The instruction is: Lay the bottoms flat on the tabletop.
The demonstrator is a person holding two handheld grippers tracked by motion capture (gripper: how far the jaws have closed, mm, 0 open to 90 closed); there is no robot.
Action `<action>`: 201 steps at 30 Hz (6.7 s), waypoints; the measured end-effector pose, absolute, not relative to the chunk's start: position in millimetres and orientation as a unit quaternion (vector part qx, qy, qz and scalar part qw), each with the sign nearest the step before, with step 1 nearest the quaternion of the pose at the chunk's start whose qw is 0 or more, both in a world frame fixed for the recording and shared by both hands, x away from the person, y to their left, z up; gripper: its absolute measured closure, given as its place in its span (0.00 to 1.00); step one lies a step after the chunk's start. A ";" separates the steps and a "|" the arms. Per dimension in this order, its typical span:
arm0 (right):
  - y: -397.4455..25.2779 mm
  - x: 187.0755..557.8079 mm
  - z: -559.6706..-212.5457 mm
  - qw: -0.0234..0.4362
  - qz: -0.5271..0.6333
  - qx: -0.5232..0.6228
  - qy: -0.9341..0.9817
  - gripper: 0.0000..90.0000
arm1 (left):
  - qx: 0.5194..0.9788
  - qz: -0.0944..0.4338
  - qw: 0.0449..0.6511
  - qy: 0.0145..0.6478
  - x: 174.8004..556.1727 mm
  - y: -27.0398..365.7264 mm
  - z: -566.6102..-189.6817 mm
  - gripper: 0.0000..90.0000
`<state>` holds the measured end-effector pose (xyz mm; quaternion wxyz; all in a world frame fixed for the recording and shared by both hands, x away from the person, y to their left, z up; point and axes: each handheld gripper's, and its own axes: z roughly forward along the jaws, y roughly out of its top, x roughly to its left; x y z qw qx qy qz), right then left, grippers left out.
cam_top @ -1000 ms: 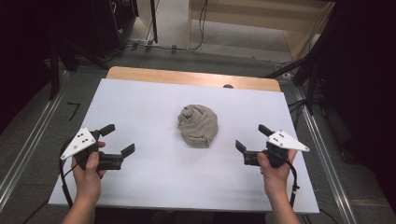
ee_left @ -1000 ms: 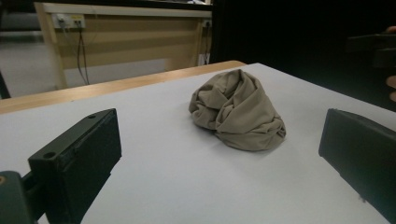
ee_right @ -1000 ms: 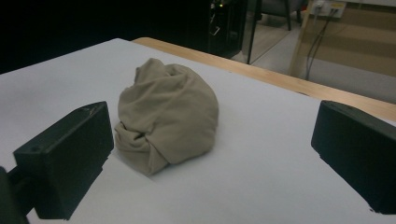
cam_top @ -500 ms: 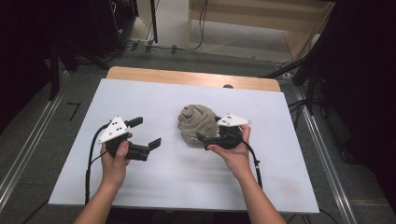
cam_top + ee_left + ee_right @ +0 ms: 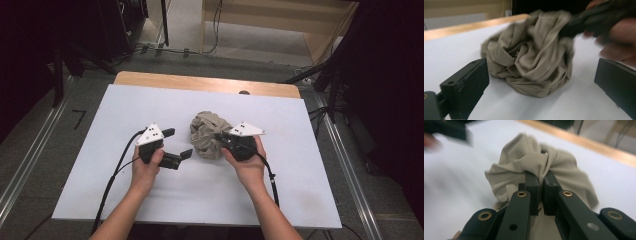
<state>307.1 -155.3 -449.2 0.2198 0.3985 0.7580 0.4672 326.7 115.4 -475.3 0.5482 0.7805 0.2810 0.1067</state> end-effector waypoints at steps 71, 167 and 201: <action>-165.1 231.6 -447.3 0.168 0.473 0.347 0.792 0.45 | 0.798 0.109 0.536 0.254 305.5 134.5 -409.7 0.95; -322.2 204.6 -500.0 0.203 0.398 0.550 0.705 0.69 | 0.858 -0.029 0.459 0.230 281.5 81.2 -474.8 0.58; -293.4 287.4 -502.9 0.186 0.399 0.548 0.711 0.94 | 0.850 0.042 0.405 0.333 323.3 176.6 -473.1 1.00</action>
